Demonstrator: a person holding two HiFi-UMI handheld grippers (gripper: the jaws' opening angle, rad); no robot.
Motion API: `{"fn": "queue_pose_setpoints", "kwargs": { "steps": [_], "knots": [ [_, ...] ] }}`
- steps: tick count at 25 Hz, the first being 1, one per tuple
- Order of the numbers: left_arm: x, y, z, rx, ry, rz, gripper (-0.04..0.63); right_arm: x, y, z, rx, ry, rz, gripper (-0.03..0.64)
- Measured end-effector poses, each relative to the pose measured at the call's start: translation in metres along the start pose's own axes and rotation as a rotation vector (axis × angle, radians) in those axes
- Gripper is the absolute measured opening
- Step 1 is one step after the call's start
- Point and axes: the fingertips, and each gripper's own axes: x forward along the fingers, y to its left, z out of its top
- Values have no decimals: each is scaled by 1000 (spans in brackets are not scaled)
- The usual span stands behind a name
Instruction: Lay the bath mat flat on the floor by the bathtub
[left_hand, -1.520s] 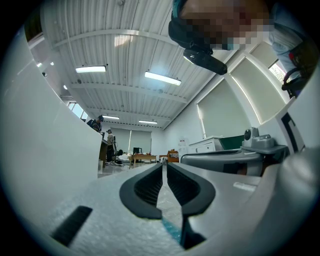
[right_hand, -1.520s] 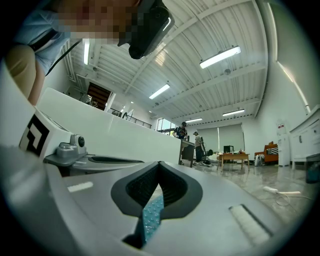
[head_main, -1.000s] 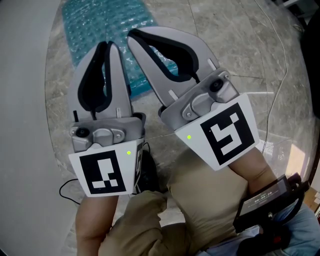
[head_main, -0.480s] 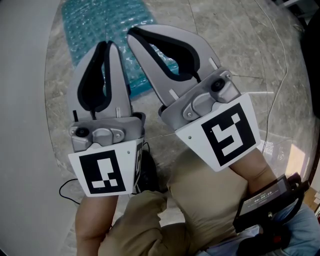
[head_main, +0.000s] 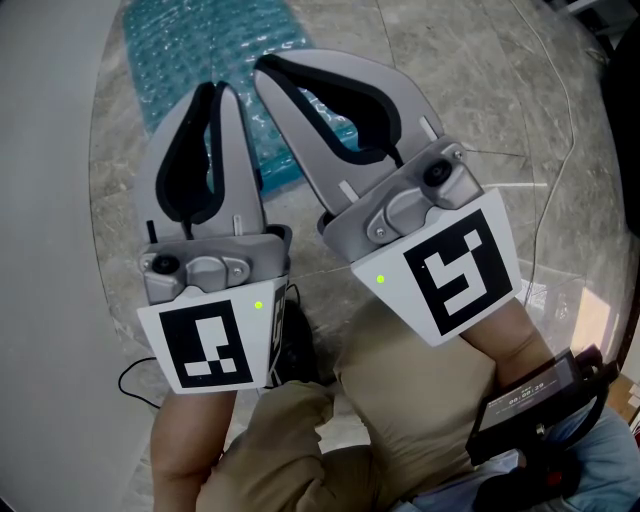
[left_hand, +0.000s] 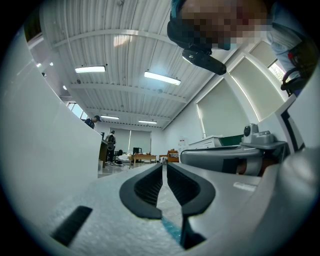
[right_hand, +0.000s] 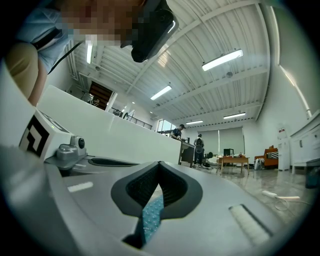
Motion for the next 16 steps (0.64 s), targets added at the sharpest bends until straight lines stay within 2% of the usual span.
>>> {"fn": "queue_pose_setpoints", "kwargs": {
  "steps": [16],
  "knots": [
    [0,-1,0,8,-5,-9,37,-1,-1,0,-13,-2,-8,6]
  ]
}}
